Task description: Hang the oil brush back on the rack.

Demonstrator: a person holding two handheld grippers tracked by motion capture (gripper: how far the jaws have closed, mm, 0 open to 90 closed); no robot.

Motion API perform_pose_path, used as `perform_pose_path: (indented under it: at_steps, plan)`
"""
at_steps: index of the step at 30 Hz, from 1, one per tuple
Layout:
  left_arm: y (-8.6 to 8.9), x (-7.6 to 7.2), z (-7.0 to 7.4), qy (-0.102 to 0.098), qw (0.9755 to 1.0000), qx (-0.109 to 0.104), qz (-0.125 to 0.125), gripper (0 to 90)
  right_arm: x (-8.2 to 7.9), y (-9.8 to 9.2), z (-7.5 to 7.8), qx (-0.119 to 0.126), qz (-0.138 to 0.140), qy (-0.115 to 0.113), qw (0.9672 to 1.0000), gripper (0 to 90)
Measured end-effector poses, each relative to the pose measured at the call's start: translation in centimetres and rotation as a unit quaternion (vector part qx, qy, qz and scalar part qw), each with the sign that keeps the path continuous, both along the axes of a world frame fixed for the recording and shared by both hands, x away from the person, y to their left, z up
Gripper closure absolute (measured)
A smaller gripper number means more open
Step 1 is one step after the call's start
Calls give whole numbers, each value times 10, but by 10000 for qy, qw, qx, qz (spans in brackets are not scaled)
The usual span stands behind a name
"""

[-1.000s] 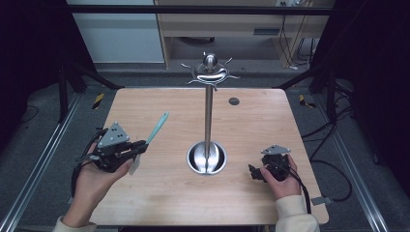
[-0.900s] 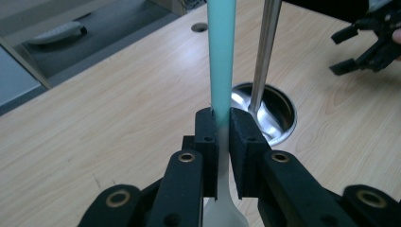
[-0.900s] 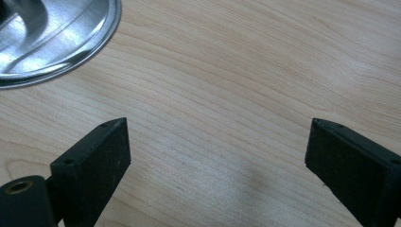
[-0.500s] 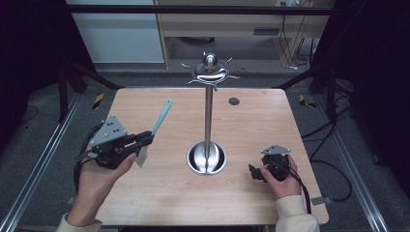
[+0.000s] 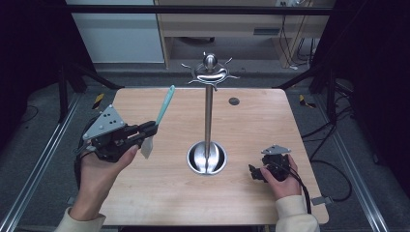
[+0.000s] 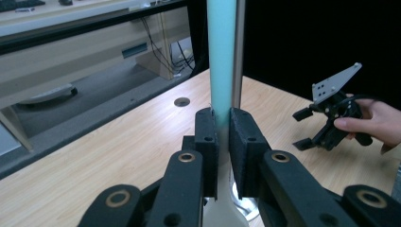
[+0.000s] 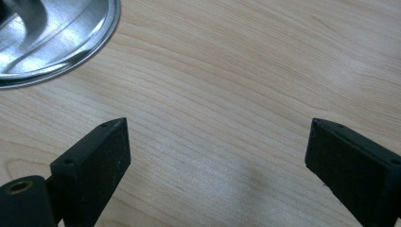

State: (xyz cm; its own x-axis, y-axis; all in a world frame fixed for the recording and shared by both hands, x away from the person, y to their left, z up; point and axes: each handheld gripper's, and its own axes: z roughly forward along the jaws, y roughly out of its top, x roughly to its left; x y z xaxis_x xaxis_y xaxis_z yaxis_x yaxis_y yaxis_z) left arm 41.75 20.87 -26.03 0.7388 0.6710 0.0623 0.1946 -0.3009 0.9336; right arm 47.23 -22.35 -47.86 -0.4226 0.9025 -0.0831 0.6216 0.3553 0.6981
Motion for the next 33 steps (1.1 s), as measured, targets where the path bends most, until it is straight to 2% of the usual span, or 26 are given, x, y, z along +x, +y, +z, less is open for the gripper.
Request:
perform_pose_path:
  at_steps: [4,5,10,33]
  plan:
    - [-5,0,5,-56,10000,-14,-39,821,0,0,0,-2,2,13,10000,82]
    - [-8,0,8,-152,9999,13,-50,821,0,0,0,4,-3,11,10000,81]
    - [-14,0,13,-195,9998,70,-65,821,0,0,0,4,-5,12,10000,81]
    - [-25,7,14,-117,9997,173,-99,820,0,0,0,15,6,20,10000,81]
